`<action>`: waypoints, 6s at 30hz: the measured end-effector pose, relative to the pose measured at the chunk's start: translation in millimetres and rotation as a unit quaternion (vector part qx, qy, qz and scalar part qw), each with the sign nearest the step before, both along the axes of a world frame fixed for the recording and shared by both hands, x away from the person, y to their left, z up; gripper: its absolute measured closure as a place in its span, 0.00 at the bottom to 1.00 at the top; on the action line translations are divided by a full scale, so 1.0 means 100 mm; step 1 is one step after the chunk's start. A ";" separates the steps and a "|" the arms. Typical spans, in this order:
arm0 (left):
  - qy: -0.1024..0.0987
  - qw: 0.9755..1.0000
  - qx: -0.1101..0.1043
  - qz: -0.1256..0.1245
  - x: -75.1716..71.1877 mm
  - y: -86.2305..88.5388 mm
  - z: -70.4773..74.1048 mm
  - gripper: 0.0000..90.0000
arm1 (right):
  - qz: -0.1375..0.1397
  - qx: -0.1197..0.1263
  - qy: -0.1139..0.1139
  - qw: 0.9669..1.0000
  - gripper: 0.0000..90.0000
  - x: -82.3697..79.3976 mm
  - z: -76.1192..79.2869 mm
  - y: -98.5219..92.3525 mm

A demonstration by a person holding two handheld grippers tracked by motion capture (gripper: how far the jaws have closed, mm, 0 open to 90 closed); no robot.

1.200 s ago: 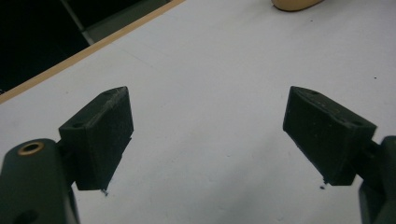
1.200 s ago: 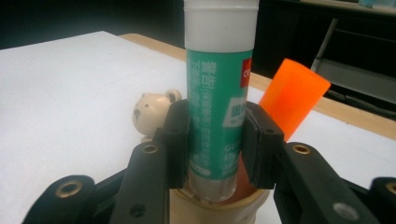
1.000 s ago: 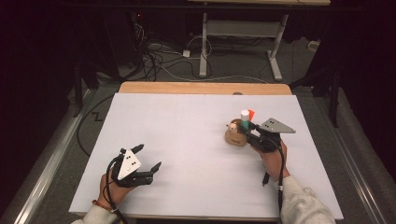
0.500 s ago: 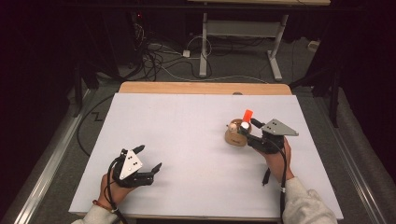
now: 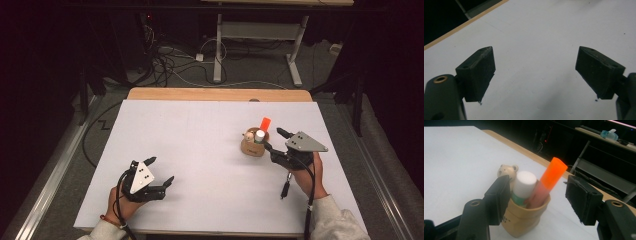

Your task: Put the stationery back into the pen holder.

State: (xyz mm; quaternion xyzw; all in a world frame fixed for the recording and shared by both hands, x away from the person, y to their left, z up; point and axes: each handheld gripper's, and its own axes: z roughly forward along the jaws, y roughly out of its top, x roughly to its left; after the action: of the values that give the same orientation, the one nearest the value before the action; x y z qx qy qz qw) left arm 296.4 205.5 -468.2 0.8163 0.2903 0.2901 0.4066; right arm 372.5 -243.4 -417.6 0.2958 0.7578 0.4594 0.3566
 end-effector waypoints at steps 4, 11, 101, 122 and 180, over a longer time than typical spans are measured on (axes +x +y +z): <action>0.001 1.000 0.005 -0.002 0.00 -0.01 -0.01 0.17 | -0.004 0.004 0.007 1.000 0.38 -0.04 0.02 -0.08; -0.001 1.000 0.006 -0.002 -0.01 -0.01 -0.01 0.17 | -0.015 0.005 0.009 1.000 0.38 -0.12 0.03 -0.19; 0.000 0.997 0.004 -0.083 -0.13 -0.07 0.00 0.18 | -0.275 -0.031 0.436 0.856 0.87 0.22 -0.17 -0.22; 0.009 0.996 0.014 -0.088 -0.11 -0.11 -0.03 0.18 | -0.302 -0.024 0.424 0.853 0.81 0.12 -0.26 -0.32; 0.019 0.999 0.010 -0.037 0.00 -0.10 -0.07 0.18 | -0.046 0.163 0.035 0.985 0.90 -0.05 0.29 -0.41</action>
State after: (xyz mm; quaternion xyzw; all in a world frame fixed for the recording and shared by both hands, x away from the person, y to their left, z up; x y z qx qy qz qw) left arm 296.9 195.9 -475.0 0.8359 0.2645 0.2625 0.4031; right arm 367.8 -284.8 -388.1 0.4003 0.6703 0.5496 0.2972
